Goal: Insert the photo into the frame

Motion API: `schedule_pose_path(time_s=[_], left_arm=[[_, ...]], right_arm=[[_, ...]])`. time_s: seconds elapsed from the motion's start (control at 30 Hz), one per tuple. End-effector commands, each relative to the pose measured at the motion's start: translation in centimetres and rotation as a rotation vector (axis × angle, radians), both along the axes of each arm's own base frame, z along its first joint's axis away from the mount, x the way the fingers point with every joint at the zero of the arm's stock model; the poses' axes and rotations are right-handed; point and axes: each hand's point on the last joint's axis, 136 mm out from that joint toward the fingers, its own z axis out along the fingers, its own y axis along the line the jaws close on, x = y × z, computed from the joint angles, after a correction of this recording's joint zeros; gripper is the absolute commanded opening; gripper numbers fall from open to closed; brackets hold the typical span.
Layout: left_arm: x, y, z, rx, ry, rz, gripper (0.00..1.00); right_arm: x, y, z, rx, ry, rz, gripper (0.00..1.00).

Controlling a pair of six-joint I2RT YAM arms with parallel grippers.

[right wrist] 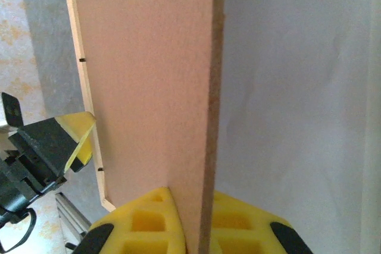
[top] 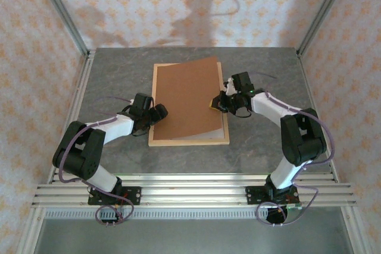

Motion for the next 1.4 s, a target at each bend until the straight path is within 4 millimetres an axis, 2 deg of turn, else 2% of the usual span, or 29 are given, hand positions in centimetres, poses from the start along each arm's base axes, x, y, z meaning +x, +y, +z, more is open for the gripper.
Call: schedule_pose_path(time_s=[0.0, 0.13, 0.23, 0.73, 1.37], left_arm=[[-0.1, -6.0, 1.6, -0.181, -0.009, -0.140, 0.84], [-0.1, -6.1, 1.6, -0.182, -0.009, -0.143, 0.83], [-0.2, -5.9, 1.5, -0.173, -0.003, -0.144, 0.83], [-0.7, -5.4, 1.2, -0.143, 0.008, -0.142, 0.83], [-0.6, -5.5, 1.1, -0.148, 0.014, -0.141, 0.83]], right_arm=[[-1.6, -2.4, -6.6, -0.340, 0.084, -0.066, 0.00], [-1.5, -2.3, -6.8, -0.356, 0.086, -0.062, 0.00], [-1.4, -3.1, -6.9, -0.403, 0.081, -0.070, 0.01], [-0.5, -4.3, -6.0, -0.496, 0.041, -0.065, 0.17], [-0.6, -6.4, -6.6, -0.622, 0.032, -0.060, 0.25]])
